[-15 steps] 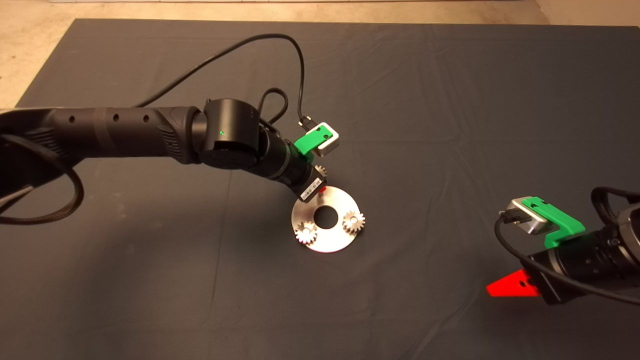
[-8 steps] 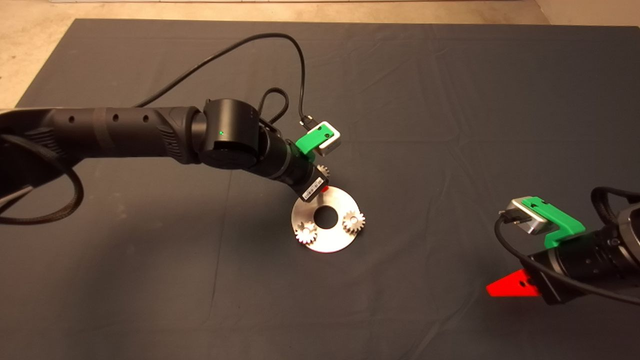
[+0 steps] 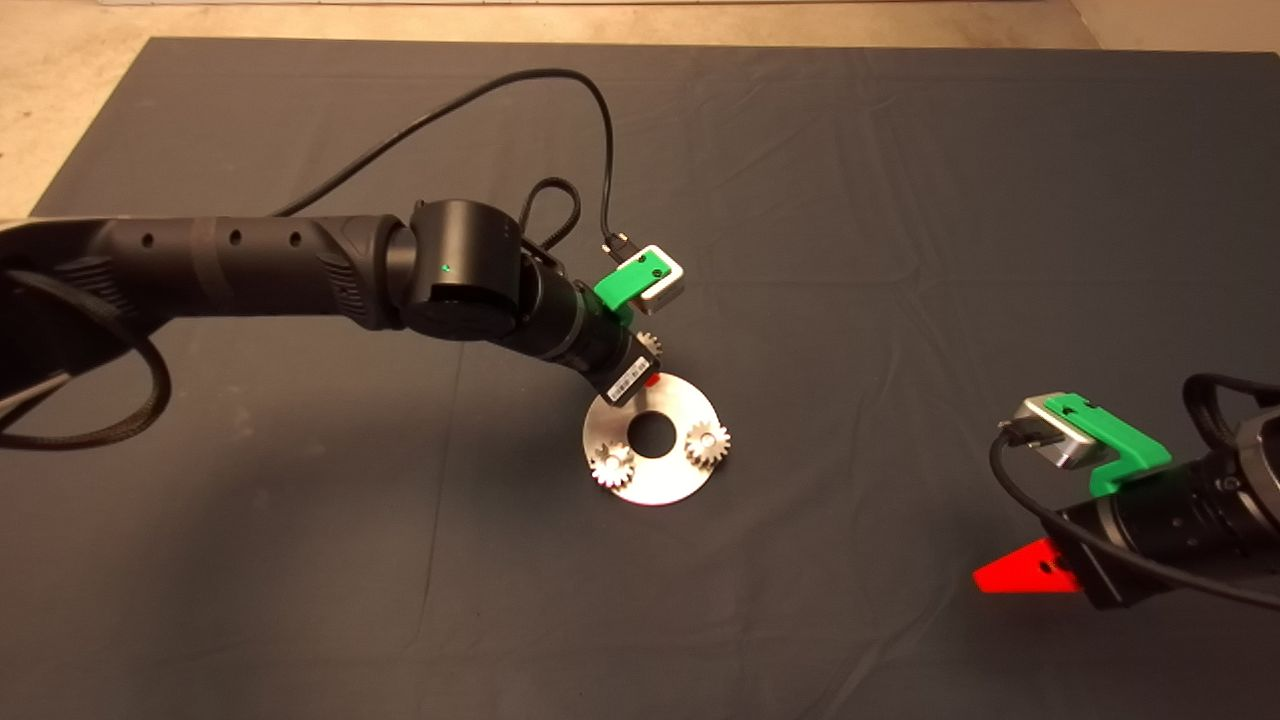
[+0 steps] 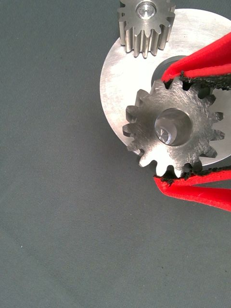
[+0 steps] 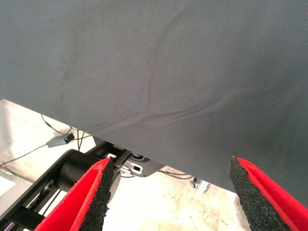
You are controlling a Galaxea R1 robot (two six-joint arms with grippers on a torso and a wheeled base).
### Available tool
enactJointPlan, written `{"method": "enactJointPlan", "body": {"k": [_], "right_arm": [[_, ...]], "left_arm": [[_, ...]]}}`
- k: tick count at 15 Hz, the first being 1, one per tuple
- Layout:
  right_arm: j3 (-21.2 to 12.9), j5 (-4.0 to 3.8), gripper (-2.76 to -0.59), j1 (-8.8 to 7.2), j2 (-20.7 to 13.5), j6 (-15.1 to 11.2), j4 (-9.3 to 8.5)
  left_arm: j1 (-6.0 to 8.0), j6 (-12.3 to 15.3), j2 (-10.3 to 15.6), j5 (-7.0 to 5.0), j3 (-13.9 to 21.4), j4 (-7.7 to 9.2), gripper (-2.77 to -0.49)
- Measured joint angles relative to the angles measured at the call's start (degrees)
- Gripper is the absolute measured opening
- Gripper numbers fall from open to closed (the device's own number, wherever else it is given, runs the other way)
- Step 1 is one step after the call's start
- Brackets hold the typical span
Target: Install three planetary gears onto the carrier pins
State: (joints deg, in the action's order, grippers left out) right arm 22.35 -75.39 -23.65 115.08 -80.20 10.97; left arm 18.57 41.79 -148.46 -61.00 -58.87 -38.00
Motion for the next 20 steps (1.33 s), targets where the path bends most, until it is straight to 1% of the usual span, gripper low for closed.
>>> {"method": "enactJointPlan", "body": {"k": [1,2,5,7,9,10,12,13,14,15,16,20], "right_arm": [[0.0,0.00,-1.58,0.00,0.0,0.0,0.00],[0.0,0.02,-1.58,0.00,0.0,0.0,0.00],[0.0,0.00,-1.58,0.00,0.0,0.0,0.00],[0.0,0.02,-1.58,0.00,0.0,0.0,0.00],[0.0,0.03,-1.58,0.00,0.0,0.0,0.00],[0.0,0.04,-1.58,0.00,0.0,0.0,0.00],[0.0,0.00,-1.58,0.00,0.0,0.0,0.00],[0.0,0.02,-1.58,0.00,0.0,0.0,0.00],[0.0,0.04,-1.58,0.00,0.0,0.0,0.00],[0.0,0.02,-1.58,0.00,0.0,0.0,0.00],[0.0,0.00,-1.58,0.00,0.0,0.0,0.00],[0.0,0.04,-1.58,0.00,0.0,0.0,0.00]], "left_arm": [[-0.02,0.0,0.0,0.01,0.0,-0.16,-2.66],[-0.29,0.0,0.0,0.00,0.0,-0.52,-2.66],[-1.27,0.0,0.0,0.01,0.0,-0.89,-2.66],[-1.40,0.0,0.0,0.05,0.0,-1.21,-2.66],[-2.26,0.0,0.0,0.08,0.0,-1.27,-2.66],[-2.39,0.0,0.0,0.07,0.0,-1.24,-2.66],[-2.36,0.0,0.0,1.33,0.0,-1.28,-2.66],[-2.39,0.0,0.0,1.58,0.0,-1.28,-2.66],[-2.64,0.0,0.0,1.91,0.0,-1.38,-2.66],[-3.20,0.0,0.0,2.29,0.0,-1.64,-2.66],[-3.83,0.0,0.0,2.38,0.0,-2.03,-2.66],[-4.16,0.0,0.0,3.10,0.0,-2.99,-2.66]]}}
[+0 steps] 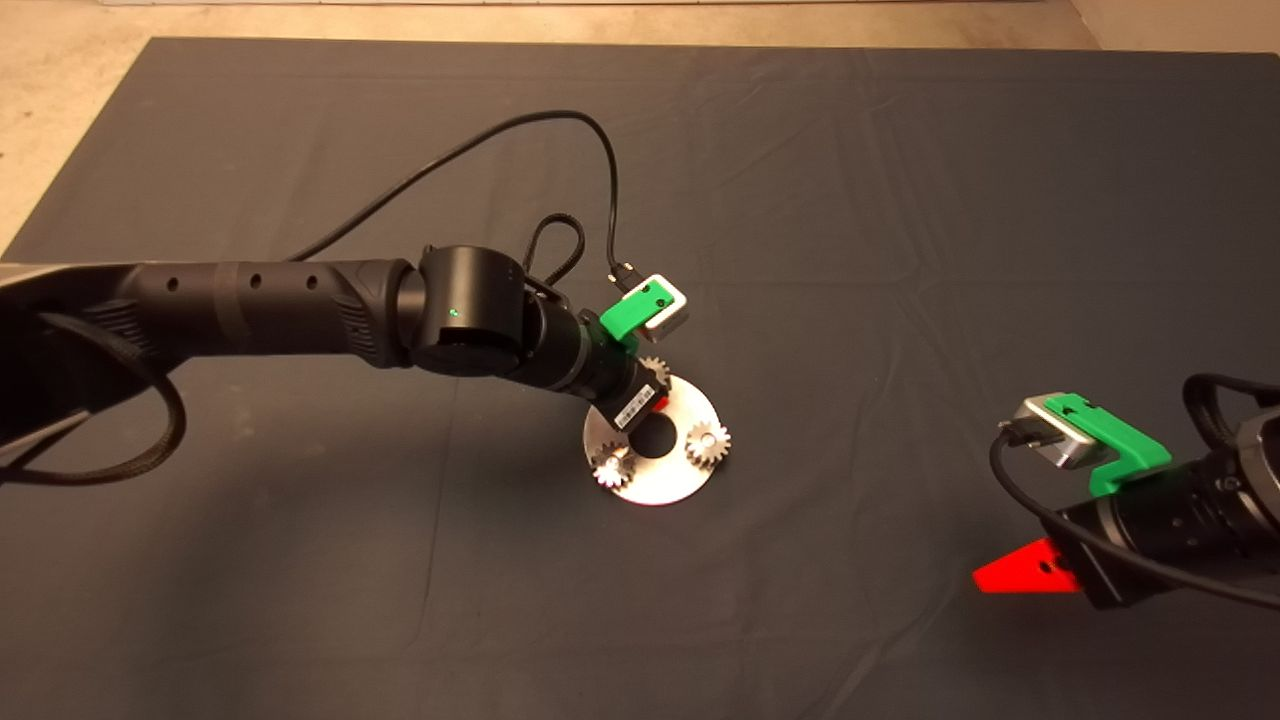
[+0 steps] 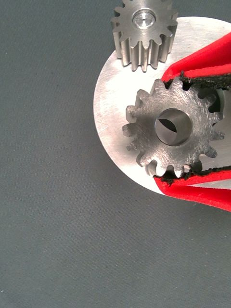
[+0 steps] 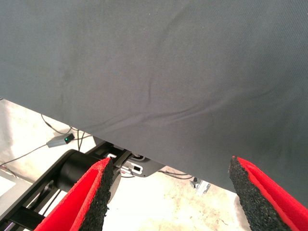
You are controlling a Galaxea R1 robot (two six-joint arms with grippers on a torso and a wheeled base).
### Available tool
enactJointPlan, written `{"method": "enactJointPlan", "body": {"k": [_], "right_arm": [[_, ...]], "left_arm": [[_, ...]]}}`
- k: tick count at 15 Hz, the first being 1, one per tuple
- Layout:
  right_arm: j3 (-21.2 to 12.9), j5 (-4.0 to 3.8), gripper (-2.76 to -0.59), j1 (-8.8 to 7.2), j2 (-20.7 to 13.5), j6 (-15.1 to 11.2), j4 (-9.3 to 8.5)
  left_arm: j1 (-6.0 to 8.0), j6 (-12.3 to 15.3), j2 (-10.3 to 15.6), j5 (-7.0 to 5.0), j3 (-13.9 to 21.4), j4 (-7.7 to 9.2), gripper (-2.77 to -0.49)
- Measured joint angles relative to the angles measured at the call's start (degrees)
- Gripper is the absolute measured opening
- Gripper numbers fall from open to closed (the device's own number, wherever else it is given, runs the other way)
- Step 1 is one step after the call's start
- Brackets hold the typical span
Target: Install three planetary gears onto the carrier pins
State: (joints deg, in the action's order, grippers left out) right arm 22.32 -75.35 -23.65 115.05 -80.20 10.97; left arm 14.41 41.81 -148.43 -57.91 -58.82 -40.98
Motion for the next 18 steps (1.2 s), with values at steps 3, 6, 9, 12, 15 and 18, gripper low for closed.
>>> {"method": "enactJointPlan", "body": {"k": [3,6,9,12,15,18], "right_arm": [[0.0,0.02,-1.58,0.00,0.0,0.0,0.00],[0.0,0.02,-1.58,0.00,0.0,0.0,0.00],[0.0,0.02,-1.58,0.00,0.0,0.0,0.00],[0.0,0.02,-1.58,0.00,0.0,0.0,0.00],[0.0,0.05,-1.58,0.00,0.0,0.0,0.00],[0.0,0.05,-1.58,0.00,0.0,0.0,0.00]], "left_arm": [[-0.28,0.0,0.0,0.55,0.0,-0.88,-2.66],[-0.27,-0.3,0.0,0.55,-0.1,-0.86,-2.66],[-0.27,-0.8,0.0,0.60,-0.2,-0.86,-2.66],[-0.27,-1.7,0.3,0.63,-0.2,-0.85,-2.66],[-0.27,-2.1,1.0,0.77,-0.2,-0.88,-2.66],[-0.24,-2.5,1.7,0.49,-0.2,-1.01,-2.66]]}}
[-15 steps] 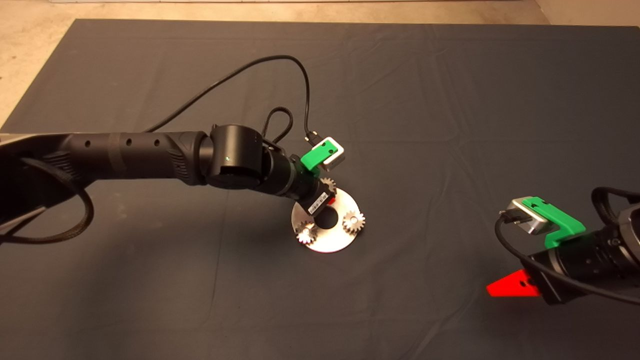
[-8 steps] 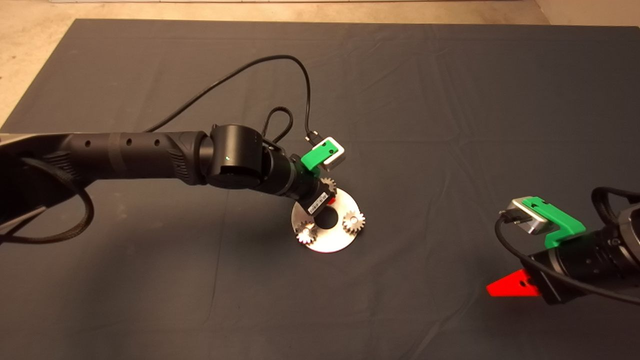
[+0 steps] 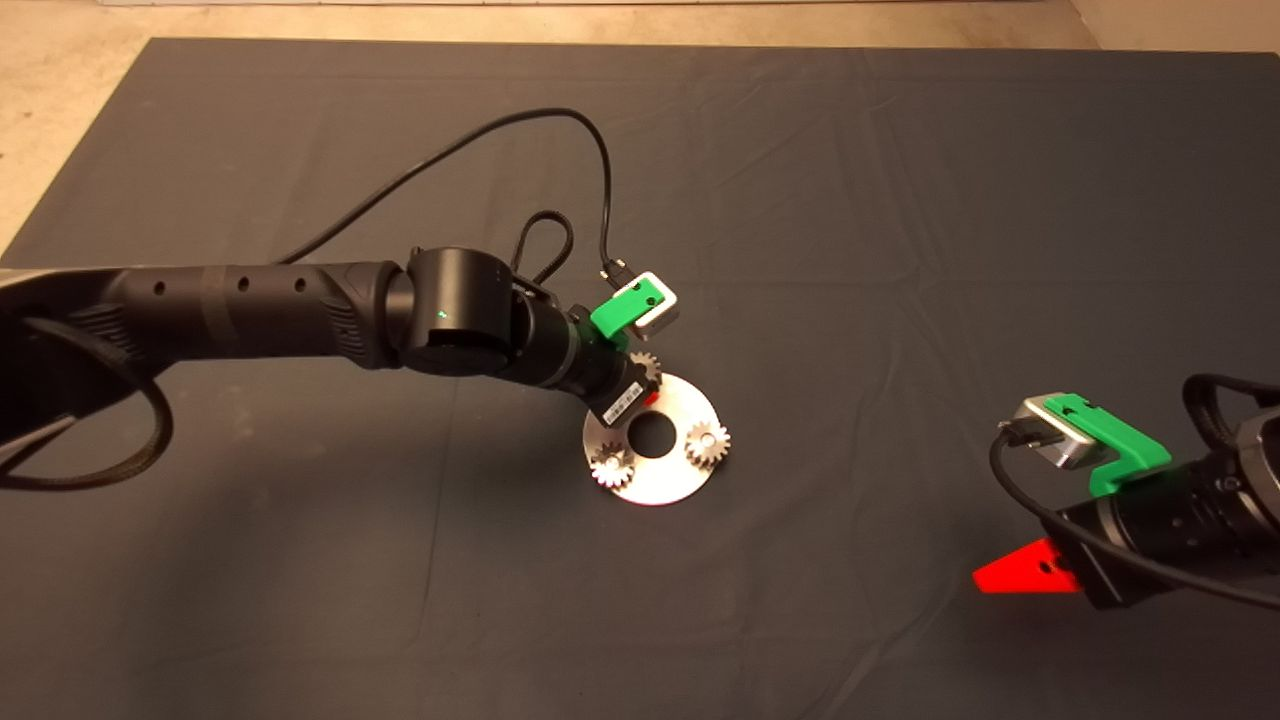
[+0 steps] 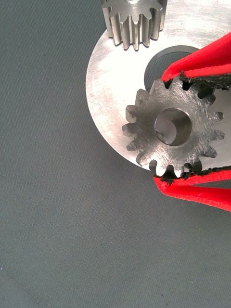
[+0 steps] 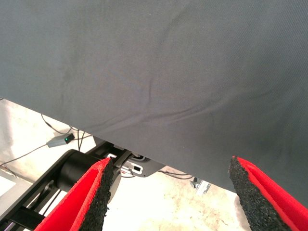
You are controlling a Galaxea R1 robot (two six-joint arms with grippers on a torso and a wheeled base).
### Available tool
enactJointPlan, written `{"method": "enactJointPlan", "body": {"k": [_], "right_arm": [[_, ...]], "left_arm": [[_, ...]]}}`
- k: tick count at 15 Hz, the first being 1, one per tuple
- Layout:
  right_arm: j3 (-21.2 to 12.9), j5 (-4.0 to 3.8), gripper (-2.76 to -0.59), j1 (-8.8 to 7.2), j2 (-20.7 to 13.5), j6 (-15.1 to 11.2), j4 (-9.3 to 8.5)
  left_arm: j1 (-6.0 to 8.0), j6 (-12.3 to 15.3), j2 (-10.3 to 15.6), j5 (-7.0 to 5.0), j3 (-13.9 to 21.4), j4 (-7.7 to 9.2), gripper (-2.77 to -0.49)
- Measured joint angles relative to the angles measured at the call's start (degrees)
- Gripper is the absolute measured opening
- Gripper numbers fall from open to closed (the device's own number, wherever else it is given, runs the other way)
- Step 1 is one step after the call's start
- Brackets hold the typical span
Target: Install three planetary gears onto the carrier pins
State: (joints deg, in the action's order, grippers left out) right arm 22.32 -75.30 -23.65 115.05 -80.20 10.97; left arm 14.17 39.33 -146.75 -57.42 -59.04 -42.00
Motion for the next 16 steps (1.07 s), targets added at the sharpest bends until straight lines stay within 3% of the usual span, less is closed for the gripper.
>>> {"method": "enactJointPlan", "body": {"k": [5,16], "right_arm": [[0.0,0.55,-1.58,0.00,0.0,0.0,0.00],[0.0,0.59,-1.58,0.00,0.0,0.0,0.00]], "left_arm": [[0.00,0.0,0.1,0.04,0.0,-0.01,-2.66],[-0.01,0.0,0.0,0.01,-0.6,-1.11,-2.66]]}}
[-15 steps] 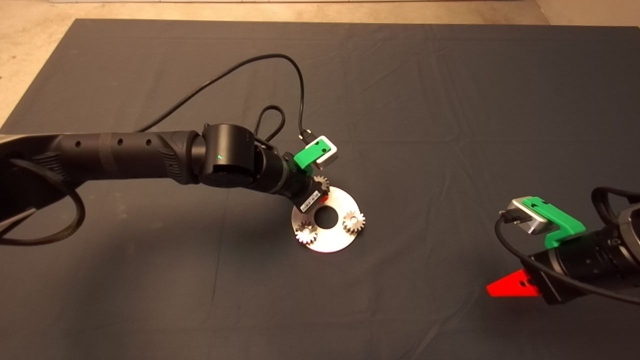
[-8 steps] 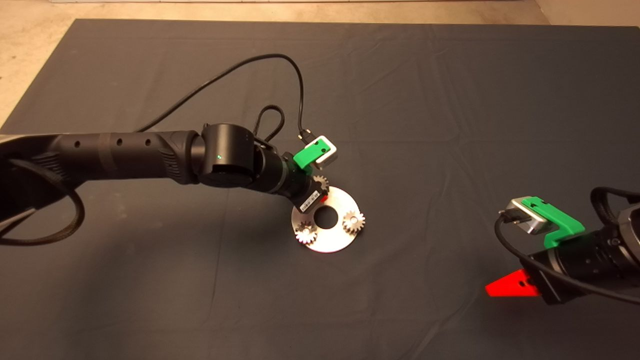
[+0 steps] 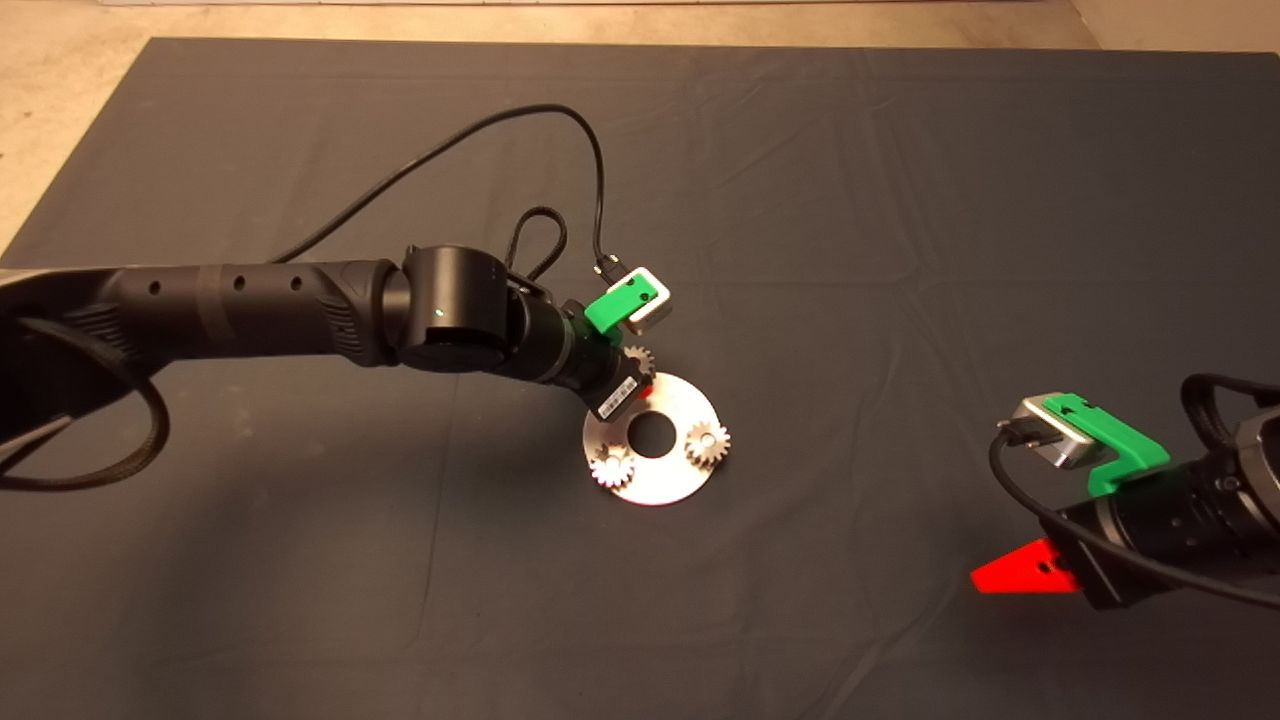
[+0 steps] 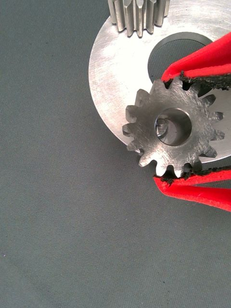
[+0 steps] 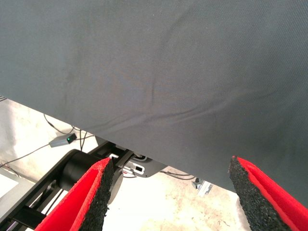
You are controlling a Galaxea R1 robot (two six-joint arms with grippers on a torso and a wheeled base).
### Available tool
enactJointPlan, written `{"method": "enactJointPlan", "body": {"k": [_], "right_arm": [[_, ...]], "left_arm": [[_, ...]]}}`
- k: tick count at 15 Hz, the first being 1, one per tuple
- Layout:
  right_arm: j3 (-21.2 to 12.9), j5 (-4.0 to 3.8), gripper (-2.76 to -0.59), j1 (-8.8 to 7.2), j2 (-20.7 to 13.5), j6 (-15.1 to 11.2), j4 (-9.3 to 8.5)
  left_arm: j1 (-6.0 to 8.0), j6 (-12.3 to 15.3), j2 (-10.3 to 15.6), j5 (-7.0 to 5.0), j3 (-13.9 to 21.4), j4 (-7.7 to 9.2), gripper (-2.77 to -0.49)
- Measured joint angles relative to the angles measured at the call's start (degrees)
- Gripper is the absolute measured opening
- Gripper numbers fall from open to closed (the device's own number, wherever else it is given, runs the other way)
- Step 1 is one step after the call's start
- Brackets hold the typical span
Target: Install three planetary gears onto the carrier pins
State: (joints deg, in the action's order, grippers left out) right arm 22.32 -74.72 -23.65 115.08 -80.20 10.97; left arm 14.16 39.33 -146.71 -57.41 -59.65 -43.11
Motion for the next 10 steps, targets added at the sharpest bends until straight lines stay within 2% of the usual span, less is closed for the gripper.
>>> {"method": "enactJointPlan", "body": {"k": [2,4,10], "right_arm": [[0.0,0.18,-1.58,0.00,0.0,0.0,0.00],[0.0,0.68,-1.58,0.00,0.0,0.0,0.00],[0.0,0.88,-1.58,0.00,0.0,0.0,0.00]], "left_arm": [[0.01,0.0,0.0,0.05,-0.2,0.00,-2.66],[0.01,0.0,0.0,0.10,-0.2,0.00,-2.66],[-0.01,0.0,-0.1,0.11,-0.2,-0.05,-2.66]]}}
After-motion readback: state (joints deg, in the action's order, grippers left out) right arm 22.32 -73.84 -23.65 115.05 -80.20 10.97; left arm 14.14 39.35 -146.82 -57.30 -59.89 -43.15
